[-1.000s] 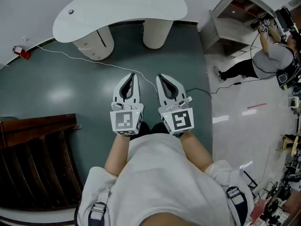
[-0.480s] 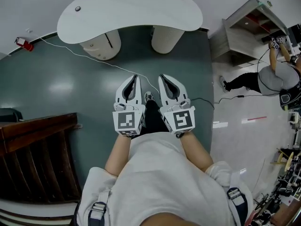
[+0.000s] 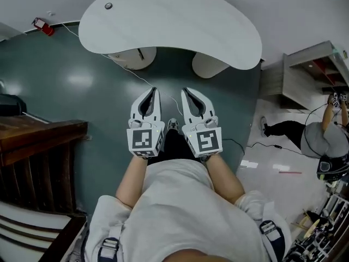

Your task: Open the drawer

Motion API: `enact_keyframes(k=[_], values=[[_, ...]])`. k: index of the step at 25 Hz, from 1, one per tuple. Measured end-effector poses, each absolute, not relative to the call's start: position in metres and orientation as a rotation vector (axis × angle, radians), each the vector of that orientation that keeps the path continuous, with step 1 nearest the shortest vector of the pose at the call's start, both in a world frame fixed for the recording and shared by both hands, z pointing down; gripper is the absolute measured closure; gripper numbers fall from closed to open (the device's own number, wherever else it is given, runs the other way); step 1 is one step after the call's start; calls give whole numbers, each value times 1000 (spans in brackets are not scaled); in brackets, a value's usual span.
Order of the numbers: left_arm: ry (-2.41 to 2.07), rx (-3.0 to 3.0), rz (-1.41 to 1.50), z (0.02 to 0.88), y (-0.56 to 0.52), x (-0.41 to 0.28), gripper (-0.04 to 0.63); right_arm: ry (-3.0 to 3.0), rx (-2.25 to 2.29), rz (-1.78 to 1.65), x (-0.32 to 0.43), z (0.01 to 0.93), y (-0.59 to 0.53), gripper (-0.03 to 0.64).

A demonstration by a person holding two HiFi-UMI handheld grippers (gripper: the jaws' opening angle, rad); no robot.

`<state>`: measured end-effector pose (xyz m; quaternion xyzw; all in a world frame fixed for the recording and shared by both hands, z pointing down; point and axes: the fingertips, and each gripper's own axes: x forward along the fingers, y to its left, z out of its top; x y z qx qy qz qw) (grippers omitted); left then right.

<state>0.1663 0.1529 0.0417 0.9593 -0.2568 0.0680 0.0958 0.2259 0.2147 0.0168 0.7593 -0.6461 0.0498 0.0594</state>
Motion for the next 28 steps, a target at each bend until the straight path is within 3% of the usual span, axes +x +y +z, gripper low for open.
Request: enact_keyframes(k=[13, 28], values=[[-1057, 2659, 301, 156, 53, 152, 591, -2334, 1819, 340, 215, 141, 91, 604], [-1209, 2473, 209, 300, -33, 66, 591, -2355, 1593, 382, 163, 255, 12, 604]])
